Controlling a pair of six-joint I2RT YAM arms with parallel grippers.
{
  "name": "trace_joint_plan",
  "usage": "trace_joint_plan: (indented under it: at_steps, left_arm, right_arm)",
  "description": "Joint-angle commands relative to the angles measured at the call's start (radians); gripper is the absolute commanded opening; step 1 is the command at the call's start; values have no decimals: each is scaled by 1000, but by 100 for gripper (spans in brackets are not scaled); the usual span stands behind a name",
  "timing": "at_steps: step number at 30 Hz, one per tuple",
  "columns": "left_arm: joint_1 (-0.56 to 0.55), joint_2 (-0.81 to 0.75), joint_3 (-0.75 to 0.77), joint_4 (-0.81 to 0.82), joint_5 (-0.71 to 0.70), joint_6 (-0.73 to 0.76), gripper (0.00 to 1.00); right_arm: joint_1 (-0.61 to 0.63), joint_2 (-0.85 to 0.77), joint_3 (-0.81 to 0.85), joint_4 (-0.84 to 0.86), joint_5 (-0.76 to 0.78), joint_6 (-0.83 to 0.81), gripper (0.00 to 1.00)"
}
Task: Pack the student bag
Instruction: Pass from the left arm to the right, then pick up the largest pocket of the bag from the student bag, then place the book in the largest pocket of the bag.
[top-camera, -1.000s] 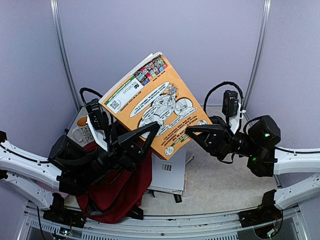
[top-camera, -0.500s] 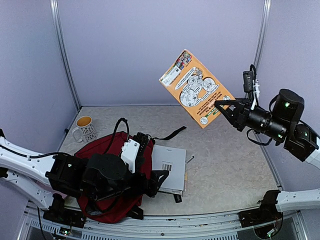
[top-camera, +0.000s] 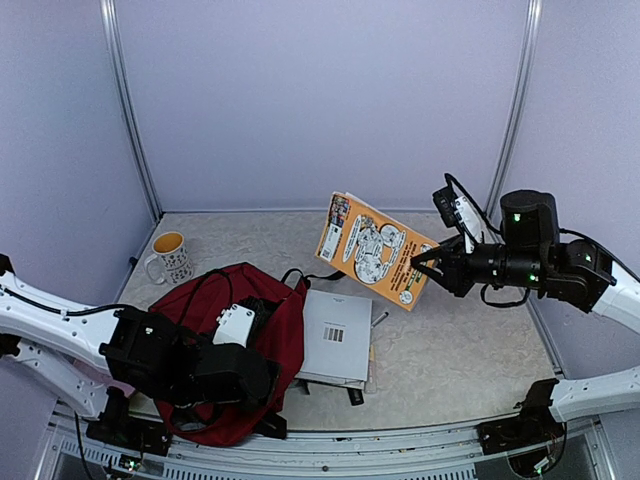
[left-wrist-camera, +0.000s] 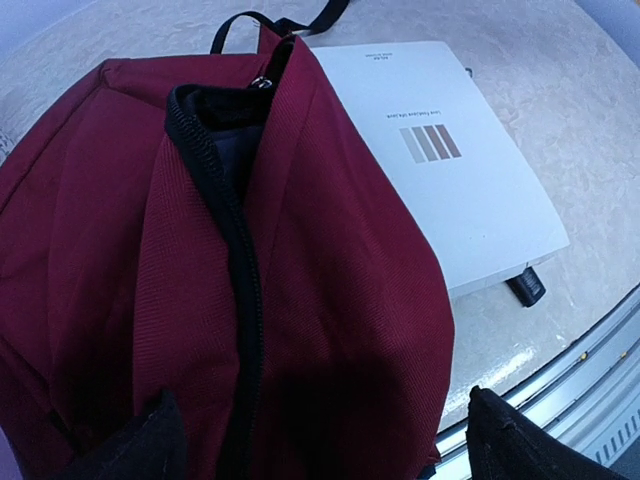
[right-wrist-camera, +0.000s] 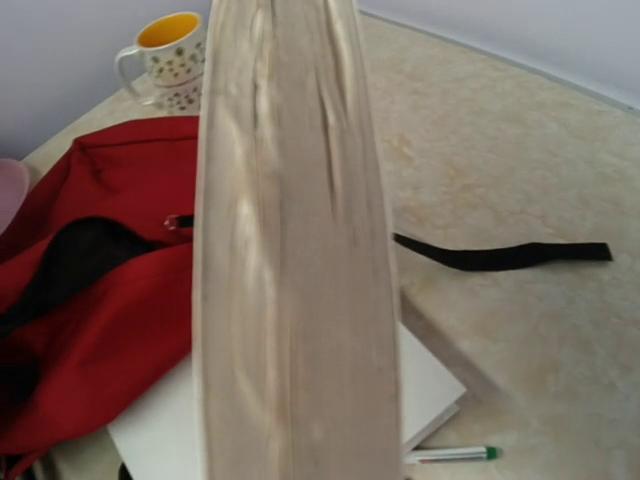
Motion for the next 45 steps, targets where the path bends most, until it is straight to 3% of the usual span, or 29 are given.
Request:
trace_joint_plan:
  at_steps: [1, 6, 13, 17, 18, 19, 22, 23, 26, 33, 38, 45]
  left_arm:
    - [27, -70, -27, -82, 9, -78, 93]
    - [50, -130, -34, -92, 26, -92, 88]
    - [95, -129, -65, -75, 67, -48, 95]
    - [131, -157, -146, 3, 116, -31, 88]
    - [136, -165, -156, 13, 120, -26, 82]
    - [137, -175, -157, 14, 115, -24, 68]
    - [116, -198, -113, -8, 48, -17, 8]
    - [95, -203, -93, -2, 14, -5, 0]
    - [58, -207, -33, 89, -26, 153, 0]
    - [85, -189, 152, 239, -130, 471, 0]
    - [150, -233, 152, 371, -50, 623, 0]
    - [239, -198, 249, 349, 96, 727, 0]
  right_arm:
    - [-5, -33, 34, 87, -46, -19, 0]
    - [-5, -36, 36, 82, -102, -40, 0]
    - [-5, -15, 45, 81, -141, -49, 0]
    - [-4, 11, 55, 61, -192, -66, 0]
    - [-3, 25, 60, 47, -220, -76, 0]
    - [-3, 37, 63, 39, -256, -87, 0]
    - [24, 51, 50, 62, -379, -115, 0]
    - [44, 48, 42, 79, -397, -128, 0]
    - [117, 40, 19, 126, -391, -175, 0]
    - [266, 100, 28, 209, -159, -379, 0]
    - [303, 128, -16, 304, -32, -691, 0]
    - [320, 279, -36, 394, 163, -1115, 0]
